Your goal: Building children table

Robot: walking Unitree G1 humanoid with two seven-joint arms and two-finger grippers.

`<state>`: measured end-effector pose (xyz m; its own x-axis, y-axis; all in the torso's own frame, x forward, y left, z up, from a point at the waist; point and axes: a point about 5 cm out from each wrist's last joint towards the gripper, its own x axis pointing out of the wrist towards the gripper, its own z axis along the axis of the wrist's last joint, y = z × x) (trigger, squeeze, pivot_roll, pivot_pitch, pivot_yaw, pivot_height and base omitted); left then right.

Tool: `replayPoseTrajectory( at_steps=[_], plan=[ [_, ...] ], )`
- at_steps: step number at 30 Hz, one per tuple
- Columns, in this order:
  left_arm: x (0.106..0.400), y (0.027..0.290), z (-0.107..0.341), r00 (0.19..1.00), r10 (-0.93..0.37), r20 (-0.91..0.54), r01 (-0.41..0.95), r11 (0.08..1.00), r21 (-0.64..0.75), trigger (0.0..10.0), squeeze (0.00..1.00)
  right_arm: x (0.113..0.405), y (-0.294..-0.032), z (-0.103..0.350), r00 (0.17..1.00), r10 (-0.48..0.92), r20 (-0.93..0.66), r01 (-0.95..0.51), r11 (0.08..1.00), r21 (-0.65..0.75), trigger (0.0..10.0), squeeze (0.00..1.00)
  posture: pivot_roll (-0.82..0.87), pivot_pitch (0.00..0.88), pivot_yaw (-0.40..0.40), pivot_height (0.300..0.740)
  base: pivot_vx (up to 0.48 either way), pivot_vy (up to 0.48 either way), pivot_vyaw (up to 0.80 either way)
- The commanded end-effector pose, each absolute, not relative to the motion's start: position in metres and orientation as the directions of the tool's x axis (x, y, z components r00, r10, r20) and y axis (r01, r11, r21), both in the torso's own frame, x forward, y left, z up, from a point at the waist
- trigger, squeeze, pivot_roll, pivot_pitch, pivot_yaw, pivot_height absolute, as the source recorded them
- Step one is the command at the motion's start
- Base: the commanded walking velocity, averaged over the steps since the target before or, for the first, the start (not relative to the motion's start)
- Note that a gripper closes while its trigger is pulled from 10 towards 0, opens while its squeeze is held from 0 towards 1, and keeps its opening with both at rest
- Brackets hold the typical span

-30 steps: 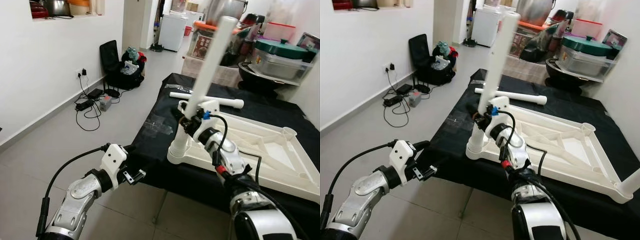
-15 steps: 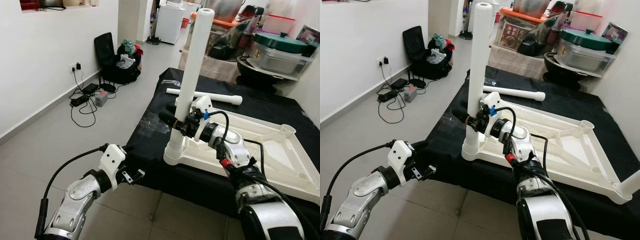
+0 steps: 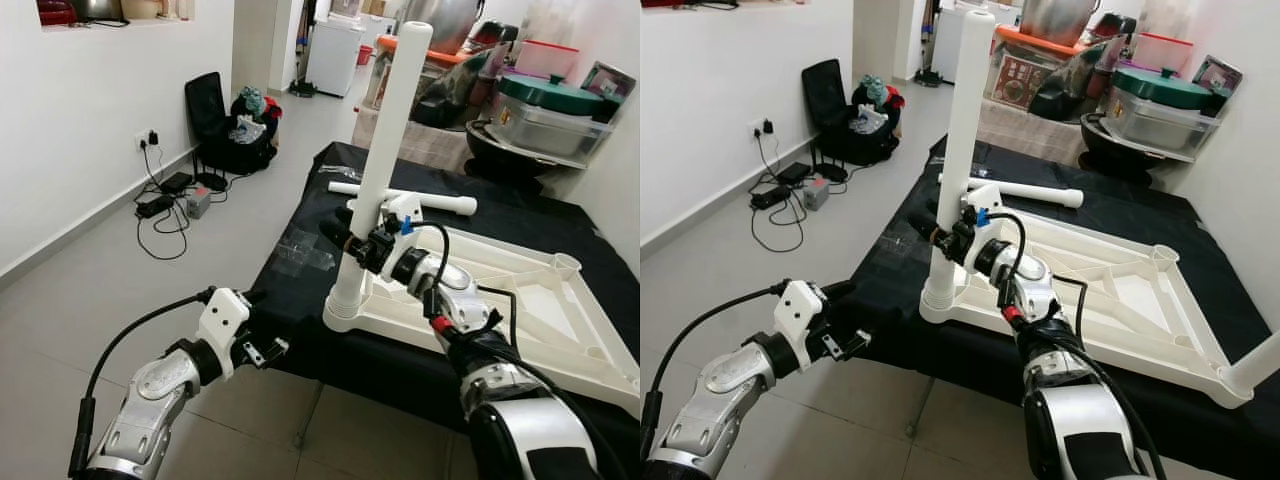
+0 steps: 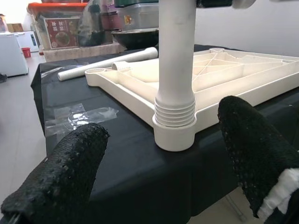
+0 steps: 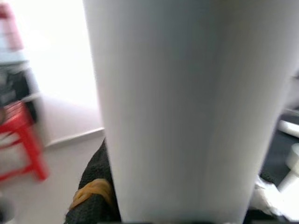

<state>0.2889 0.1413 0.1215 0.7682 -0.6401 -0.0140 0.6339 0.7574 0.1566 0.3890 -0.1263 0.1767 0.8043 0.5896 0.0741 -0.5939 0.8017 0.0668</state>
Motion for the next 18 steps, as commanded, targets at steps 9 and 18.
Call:
replayPoseTrajectory(
  at_steps=[9,18],
  plan=[
    [0.289,0.138,0.12,0.762,-0.647,-0.017,0.641,0.751,0.157,10.0,0.0,0.368,-0.139,0.094,0.933,0.293,-0.21,-0.247,0.944,0.22,10.0,0.0,0.13,0.0,-0.168,0.74,0.0,0.0,0.0],
    [0.294,0.134,0.121,0.758,-0.653,-0.015,0.646,0.746,0.163,10.0,0.0,0.361,-0.141,0.084,0.971,0.034,-0.237,-0.004,0.992,0.125,10.0,0.0,0.12,0.0,-0.154,0.74,0.0,0.0,0.0]
  ],
)
